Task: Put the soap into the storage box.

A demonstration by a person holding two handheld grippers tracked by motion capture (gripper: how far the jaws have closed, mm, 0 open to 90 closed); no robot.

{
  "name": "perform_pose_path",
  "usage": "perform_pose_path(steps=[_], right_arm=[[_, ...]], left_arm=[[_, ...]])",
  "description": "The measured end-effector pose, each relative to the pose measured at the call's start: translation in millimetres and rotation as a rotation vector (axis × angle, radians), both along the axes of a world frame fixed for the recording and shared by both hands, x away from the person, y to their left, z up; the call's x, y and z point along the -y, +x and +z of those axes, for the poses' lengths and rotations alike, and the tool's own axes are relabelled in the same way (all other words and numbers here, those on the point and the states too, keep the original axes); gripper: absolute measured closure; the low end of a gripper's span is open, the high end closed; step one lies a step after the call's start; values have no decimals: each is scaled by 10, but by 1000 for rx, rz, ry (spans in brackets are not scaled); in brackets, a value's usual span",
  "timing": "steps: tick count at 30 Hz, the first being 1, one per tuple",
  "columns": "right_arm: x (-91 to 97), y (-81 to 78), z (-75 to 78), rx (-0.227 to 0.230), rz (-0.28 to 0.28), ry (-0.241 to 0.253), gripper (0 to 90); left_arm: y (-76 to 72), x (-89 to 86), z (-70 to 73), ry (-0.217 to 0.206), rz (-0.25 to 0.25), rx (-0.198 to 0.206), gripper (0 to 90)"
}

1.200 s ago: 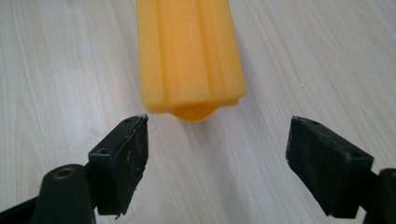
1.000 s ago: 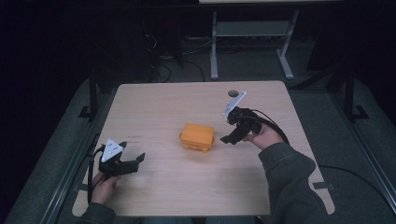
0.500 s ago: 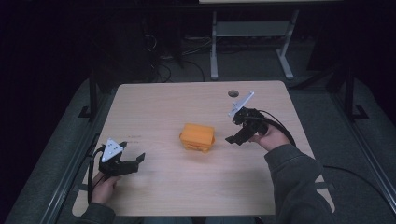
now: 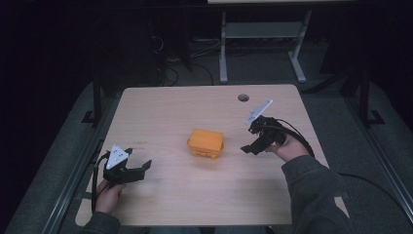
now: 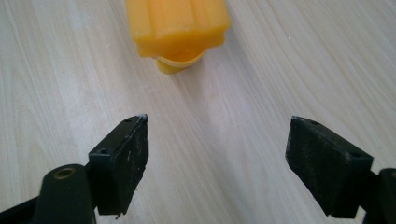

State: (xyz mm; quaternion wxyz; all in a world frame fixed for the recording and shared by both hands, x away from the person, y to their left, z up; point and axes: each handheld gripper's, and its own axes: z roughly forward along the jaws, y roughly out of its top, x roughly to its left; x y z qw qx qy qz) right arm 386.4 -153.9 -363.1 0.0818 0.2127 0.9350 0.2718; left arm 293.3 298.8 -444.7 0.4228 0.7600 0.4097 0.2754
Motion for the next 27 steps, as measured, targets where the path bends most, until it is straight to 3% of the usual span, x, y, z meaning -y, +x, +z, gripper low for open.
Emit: perform_pose_path(steps=[27], right_arm=[[335, -174, -245, -29, -55, 8, 202]], left_arm=[[1, 11, -6, 8, -4, -2, 140]])
